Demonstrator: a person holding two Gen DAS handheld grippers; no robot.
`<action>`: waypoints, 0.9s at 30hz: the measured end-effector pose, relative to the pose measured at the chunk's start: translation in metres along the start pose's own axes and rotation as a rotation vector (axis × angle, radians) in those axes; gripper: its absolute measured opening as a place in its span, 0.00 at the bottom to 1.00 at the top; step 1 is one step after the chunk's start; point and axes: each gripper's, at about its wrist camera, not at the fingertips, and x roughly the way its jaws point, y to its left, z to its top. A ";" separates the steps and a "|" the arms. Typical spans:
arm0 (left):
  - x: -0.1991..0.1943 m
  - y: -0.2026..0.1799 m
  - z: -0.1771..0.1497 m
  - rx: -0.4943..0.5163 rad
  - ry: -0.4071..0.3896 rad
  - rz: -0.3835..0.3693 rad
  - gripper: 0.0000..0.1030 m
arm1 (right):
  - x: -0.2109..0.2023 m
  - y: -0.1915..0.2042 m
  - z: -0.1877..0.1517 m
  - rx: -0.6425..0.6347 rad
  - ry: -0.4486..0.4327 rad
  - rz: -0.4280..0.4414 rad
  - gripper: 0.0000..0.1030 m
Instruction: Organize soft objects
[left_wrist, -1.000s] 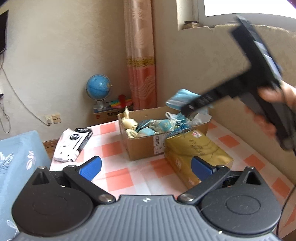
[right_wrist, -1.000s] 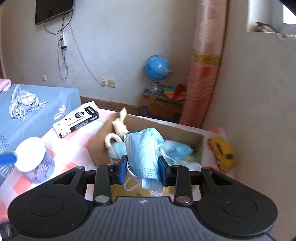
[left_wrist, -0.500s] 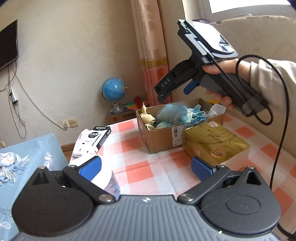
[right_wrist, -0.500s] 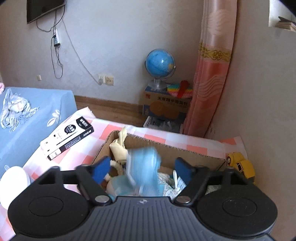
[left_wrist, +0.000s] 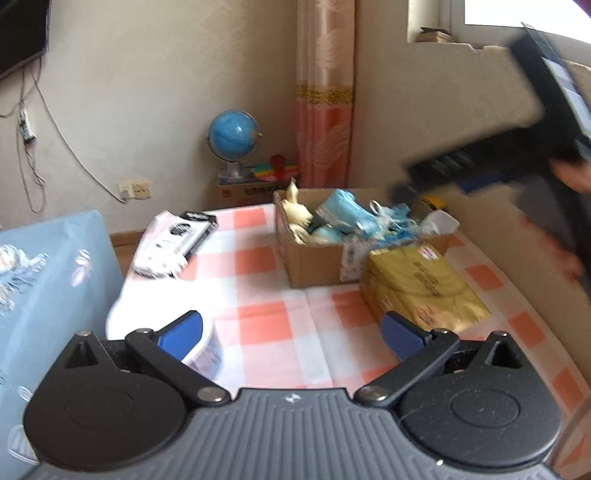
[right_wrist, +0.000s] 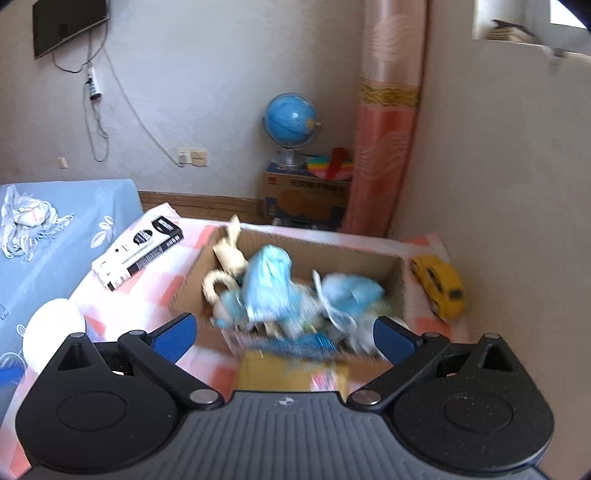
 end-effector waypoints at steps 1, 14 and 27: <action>0.000 -0.001 0.005 0.006 0.004 0.020 1.00 | -0.009 0.000 -0.007 0.010 0.004 -0.026 1.00; -0.008 -0.014 0.040 -0.010 0.032 0.038 1.00 | -0.088 0.004 -0.074 0.137 -0.021 -0.171 1.00; -0.016 -0.028 0.041 0.007 0.030 0.027 1.00 | -0.102 0.008 -0.083 0.154 -0.040 -0.162 1.00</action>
